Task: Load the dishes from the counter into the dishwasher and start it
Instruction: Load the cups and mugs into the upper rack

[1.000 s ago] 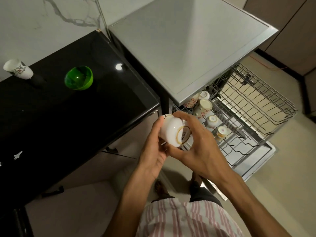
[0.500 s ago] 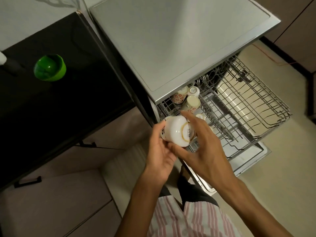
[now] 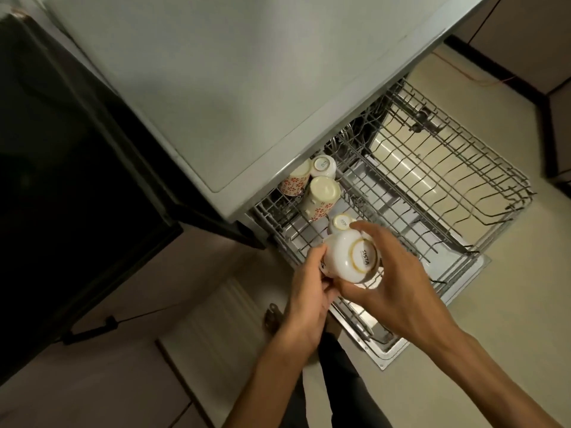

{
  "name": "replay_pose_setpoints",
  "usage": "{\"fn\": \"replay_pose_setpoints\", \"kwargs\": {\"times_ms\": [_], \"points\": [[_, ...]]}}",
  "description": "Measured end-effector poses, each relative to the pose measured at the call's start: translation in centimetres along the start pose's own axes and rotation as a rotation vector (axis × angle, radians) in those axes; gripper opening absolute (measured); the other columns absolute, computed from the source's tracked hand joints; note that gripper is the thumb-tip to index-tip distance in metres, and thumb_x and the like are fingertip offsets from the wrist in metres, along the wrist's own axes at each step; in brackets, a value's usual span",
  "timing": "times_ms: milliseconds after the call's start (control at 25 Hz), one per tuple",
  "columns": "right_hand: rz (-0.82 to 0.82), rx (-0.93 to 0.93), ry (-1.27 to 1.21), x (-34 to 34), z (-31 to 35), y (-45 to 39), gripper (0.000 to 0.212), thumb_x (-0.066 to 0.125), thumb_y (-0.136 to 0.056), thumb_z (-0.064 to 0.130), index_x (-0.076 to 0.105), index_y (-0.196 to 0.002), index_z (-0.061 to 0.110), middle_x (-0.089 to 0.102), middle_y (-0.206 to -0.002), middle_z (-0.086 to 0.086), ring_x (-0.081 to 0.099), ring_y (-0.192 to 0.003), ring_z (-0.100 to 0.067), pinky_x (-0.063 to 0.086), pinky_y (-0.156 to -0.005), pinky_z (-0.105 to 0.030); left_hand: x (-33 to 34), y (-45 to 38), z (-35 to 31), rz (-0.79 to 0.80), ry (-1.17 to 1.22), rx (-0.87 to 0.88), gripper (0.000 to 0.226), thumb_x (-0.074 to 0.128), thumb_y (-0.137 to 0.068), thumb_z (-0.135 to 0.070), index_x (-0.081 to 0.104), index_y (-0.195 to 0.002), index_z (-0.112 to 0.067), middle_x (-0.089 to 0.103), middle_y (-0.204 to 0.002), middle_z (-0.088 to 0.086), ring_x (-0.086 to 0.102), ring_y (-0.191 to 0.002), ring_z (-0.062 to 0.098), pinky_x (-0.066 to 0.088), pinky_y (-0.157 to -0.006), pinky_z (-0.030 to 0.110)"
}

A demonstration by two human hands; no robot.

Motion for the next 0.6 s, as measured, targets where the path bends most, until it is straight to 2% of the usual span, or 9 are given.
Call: {"fn": "replay_pose_setpoints", "kwargs": {"times_ms": [80,160,280,360,440,520,600], "points": [[0.004,0.029,0.016,0.4,-2.9,-2.3,0.078,0.088,-0.066,0.027,0.046,-0.132,0.029,0.057,-0.12,0.013,0.054,-0.101,-0.001,0.037,-0.079,-0.001,1.2,-3.2,0.1,0.003,-0.036,-0.008,0.031,0.048,-0.1,-0.034,0.064,-0.119,-0.016,0.074,-0.105,0.007,0.07,-0.097,0.015,0.058,-0.074,0.027],[0.003,0.033,0.035,0.6,-5.2,-4.5,0.078,0.088,-0.065,0.027,0.046,-0.132,0.025,0.059,-0.119,0.009,0.057,-0.1,-0.006,0.04,-0.081,-0.007,2.4,-5.8,0.0,-0.005,-0.066,-0.009,0.033,0.046,-0.101,-0.036,0.061,-0.122,-0.017,0.072,-0.108,0.005,0.07,-0.096,0.013,0.058,-0.07,0.022],[0.001,0.027,0.083,1.1,-8.5,-7.8,0.079,0.088,-0.066,0.026,0.046,-0.133,0.02,0.06,-0.122,0.0,0.059,-0.102,-0.016,0.045,-0.082,-0.022,3.8,-9.9,-0.1,-0.021,-0.119,0.021,0.035,0.044,-0.102,-0.036,0.057,-0.129,-0.018,0.066,-0.121,0.007,0.065,-0.106,0.015,0.057,-0.073,0.023],[0.003,0.026,0.112,1.5,-10.5,-9.7,0.079,0.087,-0.067,0.025,0.046,-0.134,0.017,0.059,-0.123,-0.004,0.059,-0.102,-0.019,0.045,-0.082,-0.024,4.2,-12.3,-0.3,-0.022,-0.144,0.052,0.033,0.047,-0.101,-0.033,0.057,-0.129,-0.019,0.067,-0.12,0.006,0.065,-0.106,0.015,0.057,-0.079,0.026],[0.005,0.029,0.123,1.5,-12.3,-11.6,0.079,0.087,-0.068,0.024,0.045,-0.134,0.015,0.059,-0.124,-0.007,0.059,-0.099,-0.018,0.045,-0.079,-0.02,4.2,-14.1,-0.5,-0.025,-0.176,0.091,0.031,0.051,-0.099,-0.029,0.057,-0.128,-0.018,0.066,-0.12,0.005,0.065,-0.103,0.013,0.055,-0.087,0.027],[0.016,0.06,0.119,1.5,-14.2,-13.8,0.08,0.086,-0.068,0.02,0.043,-0.135,0.014,0.057,-0.125,-0.009,0.056,-0.097,-0.015,0.041,-0.075,-0.011,3.7,-15.4,-0.7,-0.045,-0.202,0.14,0.029,0.054,-0.098,-0.025,0.059,-0.126,-0.018,0.065,-0.12,0.004,0.064,-0.106,0.015,0.053,-0.092,0.031],[0.036,0.092,0.126,1.7,-15.9,-16.2,0.081,0.085,-0.069,0.017,0.041,-0.137,0.014,0.057,-0.126,-0.009,0.054,-0.099,-0.013,0.036,-0.073,-0.006,2.7,-16.3,-0.9,-0.081,-0.211,0.173,0.026,0.057,-0.096,-0.024,0.061,-0.122,-0.02,0.064,-0.122,0.004,0.064,-0.106,0.017,0.054,-0.088,0.031]]}}
Point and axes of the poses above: each hand's wrist, its own y-axis away from the middle knuckle, its own x-axis out of the palm, z = x × y, the point moved 8 cm from there along -y, towards the middle knuckle
